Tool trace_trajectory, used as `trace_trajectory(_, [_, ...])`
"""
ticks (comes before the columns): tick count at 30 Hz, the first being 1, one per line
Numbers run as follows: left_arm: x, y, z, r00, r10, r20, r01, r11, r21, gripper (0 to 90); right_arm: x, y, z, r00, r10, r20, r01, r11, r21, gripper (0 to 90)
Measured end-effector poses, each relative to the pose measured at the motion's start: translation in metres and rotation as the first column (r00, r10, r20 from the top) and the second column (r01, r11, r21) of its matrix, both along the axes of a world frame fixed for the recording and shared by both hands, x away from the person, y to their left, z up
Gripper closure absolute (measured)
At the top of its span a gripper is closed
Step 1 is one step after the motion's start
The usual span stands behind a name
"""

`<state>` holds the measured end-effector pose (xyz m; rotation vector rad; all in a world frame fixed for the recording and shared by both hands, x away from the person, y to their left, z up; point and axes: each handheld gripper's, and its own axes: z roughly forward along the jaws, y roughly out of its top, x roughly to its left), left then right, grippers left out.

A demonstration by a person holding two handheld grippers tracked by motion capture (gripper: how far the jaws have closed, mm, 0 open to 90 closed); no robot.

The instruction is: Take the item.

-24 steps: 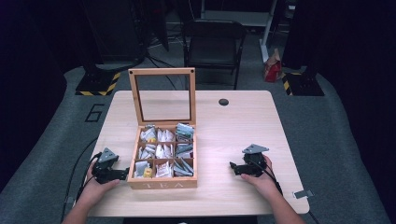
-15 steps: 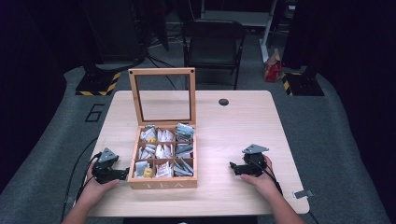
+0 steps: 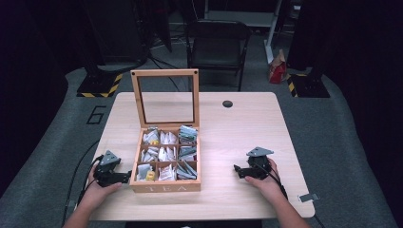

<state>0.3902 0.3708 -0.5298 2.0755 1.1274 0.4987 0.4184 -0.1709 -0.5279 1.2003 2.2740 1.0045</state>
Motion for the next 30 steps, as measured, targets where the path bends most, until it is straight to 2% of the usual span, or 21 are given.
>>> trace_trajectory(6, [0.000,0.000,0.000,1.0000,-0.002,0.000,0.002,1.0000,0.001,14.3,-0.002,0.001,0.003,0.9999,0.012,-0.006,-0.012,1.000,0.002,27.4])
trace_trajectory(8, [0.000,0.000,0.000,1.0000,-0.002,0.000,0.002,1.0000,0.001,14.3,-0.003,0.001,0.004,0.9998,0.017,-0.012,-0.017,1.000,0.005,29.0])
trace_trajectory(11, [0.000,0.000,0.000,1.0000,-0.001,0.000,0.001,1.0000,0.000,14.2,-0.004,0.003,0.006,0.9999,0.006,-0.011,-0.006,1.000,0.008,29.7])
trace_trajectory(13, [0.000,0.000,0.000,1.0000,-0.001,0.000,0.001,1.0000,0.000,14.3,-0.004,0.002,0.009,0.9997,0.021,-0.010,-0.021,1.000,-0.002,29.8])
trace_trajectory(17, [0.000,0.000,0.000,1.0000,-0.001,0.000,0.001,1.0000,0.001,14.2,-0.006,0.005,0.012,0.9998,0.009,-0.015,-0.009,1.000,0.016,31.4])
trace_trajectory(23, [0.000,0.000,0.000,1.0000,-0.001,0.000,0.001,1.0000,0.000,14.2,-0.007,0.008,0.016,0.9992,0.028,-0.027,-0.028,1.000,0.014,32.8])
trace_trajectory(27, [0.000,0.000,0.000,1.0000,0.001,-0.001,-0.001,1.0000,-0.003,14.2,-0.009,0.009,0.026,0.9991,0.030,-0.030,-0.029,0.999,0.040,32.8])
trace_trajectory(29, [0.000,0.000,0.000,1.0000,-0.001,0.001,0.001,1.0000,0.001,14.2,-0.010,0.009,0.028,0.9987,0.042,-0.029,-0.041,0.999,0.033,33.1])
trace_trajectory(30, [0.000,0.000,0.000,1.0000,-0.002,0.000,0.002,1.0000,0.003,14.2,-0.010,0.009,0.033,0.9992,0.038,-0.017,-0.037,0.998,0.041,33.2])
